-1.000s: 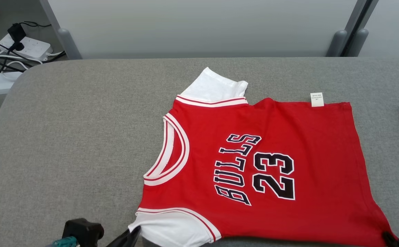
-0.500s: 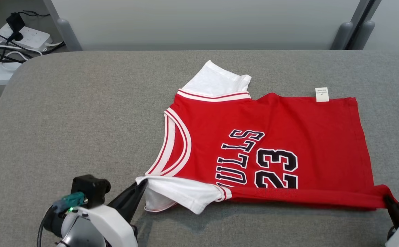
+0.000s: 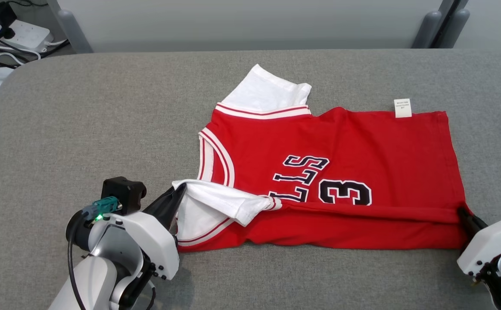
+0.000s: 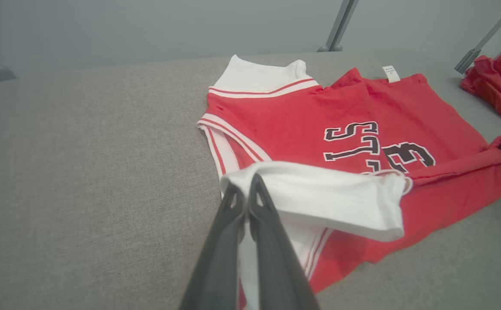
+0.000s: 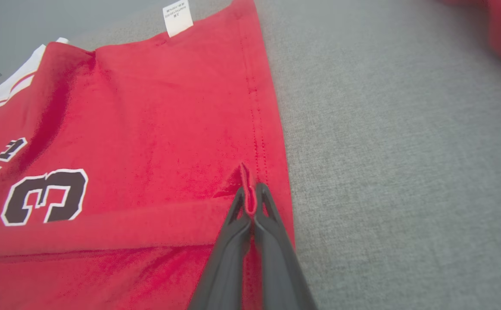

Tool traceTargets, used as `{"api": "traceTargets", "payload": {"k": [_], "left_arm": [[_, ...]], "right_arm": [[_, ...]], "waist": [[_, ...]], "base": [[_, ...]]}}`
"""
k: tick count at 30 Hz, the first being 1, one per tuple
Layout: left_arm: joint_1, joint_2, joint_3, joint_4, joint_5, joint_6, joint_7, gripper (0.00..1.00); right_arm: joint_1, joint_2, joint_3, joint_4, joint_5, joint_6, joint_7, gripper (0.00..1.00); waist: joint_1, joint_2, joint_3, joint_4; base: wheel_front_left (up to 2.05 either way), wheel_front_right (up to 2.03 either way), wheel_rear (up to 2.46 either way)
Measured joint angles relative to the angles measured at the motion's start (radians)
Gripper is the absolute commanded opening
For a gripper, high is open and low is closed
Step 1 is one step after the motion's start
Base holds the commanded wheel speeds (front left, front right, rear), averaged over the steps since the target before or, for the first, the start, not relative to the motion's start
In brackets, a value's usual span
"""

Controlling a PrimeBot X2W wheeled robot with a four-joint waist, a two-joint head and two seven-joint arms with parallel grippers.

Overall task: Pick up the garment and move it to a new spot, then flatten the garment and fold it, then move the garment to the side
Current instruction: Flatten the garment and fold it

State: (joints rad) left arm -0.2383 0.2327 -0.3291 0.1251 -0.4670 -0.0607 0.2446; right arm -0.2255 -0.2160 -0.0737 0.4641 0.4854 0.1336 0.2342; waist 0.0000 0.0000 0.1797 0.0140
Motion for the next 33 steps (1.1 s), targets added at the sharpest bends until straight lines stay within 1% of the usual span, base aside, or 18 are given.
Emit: {"api": "traceTargets", "payload": {"k": [7, 10, 13, 14, 22, 25, 26, 27, 28, 29, 30, 33], "left_arm": [[-0.099, -0.024, -0.020, 0.125, 0.009, -0.019, -0.058, 0.00], [-0.136, -0.026, -0.036, 0.179, 0.027, -0.027, -0.075, 0.00], [-0.166, -0.030, -0.045, 0.232, 0.030, -0.028, -0.094, 0.00], [-0.176, -0.031, -0.048, 0.249, 0.030, -0.036, -0.100, 0.00], [-0.255, -0.059, -0.081, 0.367, 0.034, -0.050, -0.158, 0.00], [-0.275, -0.061, -0.091, 0.410, 0.034, -0.054, -0.183, 0.00], [-0.284, -0.061, -0.091, 0.424, 0.034, -0.054, -0.197, 0.22], [-0.293, -0.063, -0.089, 0.435, 0.034, -0.054, -0.217, 0.46], [-0.302, -0.066, -0.087, 0.446, 0.035, -0.052, -0.236, 0.81], [-0.311, -0.069, -0.087, 0.457, 0.035, -0.052, -0.252, 1.00], [-0.320, -0.074, -0.086, 0.470, 0.036, -0.052, -0.263, 1.00], [-0.332, -0.090, -0.085, 0.504, 0.036, -0.047, -0.290, 1.00]], "right_arm": [[-0.101, -0.027, 0.055, 0.090, 0.009, 0.000, -0.064, 0.00], [-0.139, -0.039, 0.082, 0.132, 0.015, 0.000, -0.081, 0.00], [-0.175, -0.039, 0.107, 0.172, 0.022, 0.000, -0.097, 0.00], [-0.185, -0.039, 0.114, 0.183, 0.026, 0.000, -0.106, 0.00], [-0.267, -0.047, 0.156, 0.288, 0.044, 0.000, -0.175, 0.00], [-0.293, -0.047, 0.174, 0.325, 0.060, 0.000, -0.200, 0.00], [-0.301, -0.045, 0.176, 0.335, 0.064, 0.000, -0.210, 0.00], [-0.307, -0.043, 0.176, 0.343, 0.067, 0.000, -0.225, 0.47], [-0.316, -0.042, 0.177, 0.358, 0.069, 0.000, -0.241, 0.77], [-0.323, -0.041, 0.180, 0.366, 0.069, 0.000, -0.254, 0.82], [-0.328, -0.041, 0.181, 0.373, 0.069, 0.000, -0.266, 1.00], [-0.347, -0.037, 0.185, 0.398, 0.072, 0.000, -0.314, 1.00]], "waist": [[0.0000, 0.0000, 0.042, 0.001], [0.0000, 0.0000, 0.054, -0.001], [0.0000, 0.0000, 0.064, -0.004], [0.0000, 0.0000, 0.067, -0.005], [0.0000, 0.0000, 0.084, -0.010], [0.0000, 0.0000, 0.089, -0.012], [0.0000, 0.0000, 0.091, -0.013], [0.0000, 0.0000, 0.092, -0.013], [0.0000, 0.0000, 0.093, -0.014], [0.0000, 0.0000, 0.094, -0.015], [0.0000, 0.0000, 0.095, -0.016], [0.0000, 0.0000, 0.095, -0.018]], "base": [[0.00, 0.00, 0.00], [0.00, 0.00, 0.00], [0.00, 0.00, 0.00], [0.00, 0.00, 0.00], [0.00, 0.00, 0.00], [0.00, 0.00, 0.00], [0.00, 0.00, 0.00], [0.00, 0.00, 0.00], [0.00, 0.00, 0.00], [0.00, 0.00, 0.00], [0.00, 0.00, 0.00], [0.00, 0.00, 0.00]]}}
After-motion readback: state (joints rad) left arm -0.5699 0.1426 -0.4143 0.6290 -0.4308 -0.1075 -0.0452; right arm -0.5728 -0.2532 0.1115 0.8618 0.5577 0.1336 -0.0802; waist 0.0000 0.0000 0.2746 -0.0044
